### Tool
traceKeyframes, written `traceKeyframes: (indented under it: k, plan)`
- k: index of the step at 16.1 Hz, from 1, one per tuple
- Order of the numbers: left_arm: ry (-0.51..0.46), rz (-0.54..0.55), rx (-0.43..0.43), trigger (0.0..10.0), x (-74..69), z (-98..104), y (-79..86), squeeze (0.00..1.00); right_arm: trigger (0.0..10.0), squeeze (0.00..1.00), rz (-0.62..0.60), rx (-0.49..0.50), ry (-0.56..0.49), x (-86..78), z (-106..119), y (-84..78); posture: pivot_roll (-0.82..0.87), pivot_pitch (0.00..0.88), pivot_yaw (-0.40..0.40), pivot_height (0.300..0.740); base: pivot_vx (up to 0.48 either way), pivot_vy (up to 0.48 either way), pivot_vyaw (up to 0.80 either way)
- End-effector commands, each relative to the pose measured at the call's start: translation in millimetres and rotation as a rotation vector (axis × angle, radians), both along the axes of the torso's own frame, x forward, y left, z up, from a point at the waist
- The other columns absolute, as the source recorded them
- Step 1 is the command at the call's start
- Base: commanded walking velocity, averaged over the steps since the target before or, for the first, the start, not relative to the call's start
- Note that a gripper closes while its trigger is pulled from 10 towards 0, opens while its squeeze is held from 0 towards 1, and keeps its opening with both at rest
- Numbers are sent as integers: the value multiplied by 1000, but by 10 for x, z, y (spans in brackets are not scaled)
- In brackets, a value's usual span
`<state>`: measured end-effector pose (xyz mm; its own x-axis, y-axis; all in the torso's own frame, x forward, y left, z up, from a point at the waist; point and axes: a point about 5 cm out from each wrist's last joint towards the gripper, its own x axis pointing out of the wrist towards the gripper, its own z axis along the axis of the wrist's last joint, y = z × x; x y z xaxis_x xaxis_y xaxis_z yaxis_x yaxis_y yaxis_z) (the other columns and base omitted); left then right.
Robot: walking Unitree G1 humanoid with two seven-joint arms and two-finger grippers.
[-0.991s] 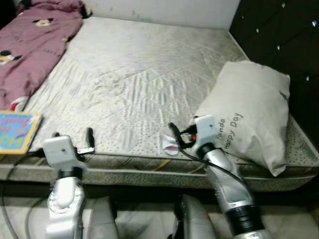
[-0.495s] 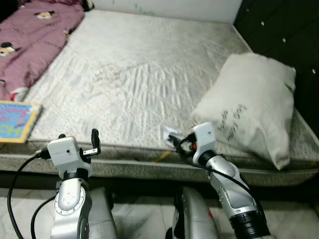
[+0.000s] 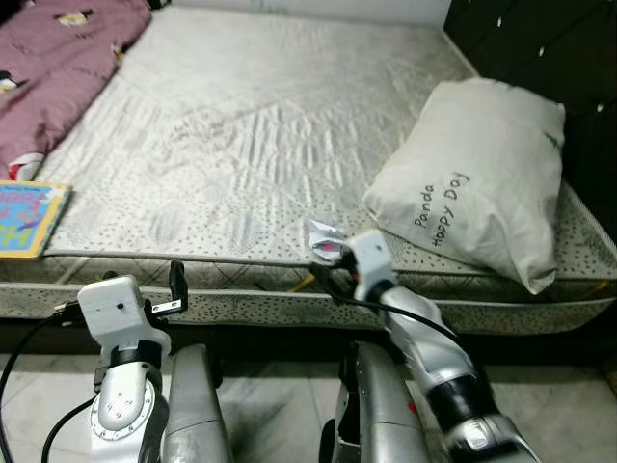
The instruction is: Clean up the room
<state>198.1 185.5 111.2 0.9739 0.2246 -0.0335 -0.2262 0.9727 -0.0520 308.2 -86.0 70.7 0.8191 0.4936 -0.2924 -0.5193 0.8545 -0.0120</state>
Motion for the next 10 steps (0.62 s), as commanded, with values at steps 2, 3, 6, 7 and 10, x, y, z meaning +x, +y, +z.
traceKeyframes:
  k: [2,3,6,7,10]
  plan:
    - [8,14,11,10000,-72,60,4,0,10000,0,12,-2,-35,117,56,97,150,110,-99,533,0,0,0]
    - [17,19,20,10000,-133,74,-4,0,10000,0,13,0,-60,163,84,139,168,120,-106,533,0,0,0]
    - [35,23,30,10000,-269,102,-46,0,10000,0,-23,19,-107,259,148,213,223,141,-116,533,0,0,0]
    - [39,24,32,10000,-290,107,-54,0,10000,0,-27,15,-111,272,148,228,238,144,-117,533,0,0,0]
    - [50,59,62,10000,-412,212,-20,0,10000,0,-57,-37,-114,347,113,318,312,165,-123,533,0,0,0]
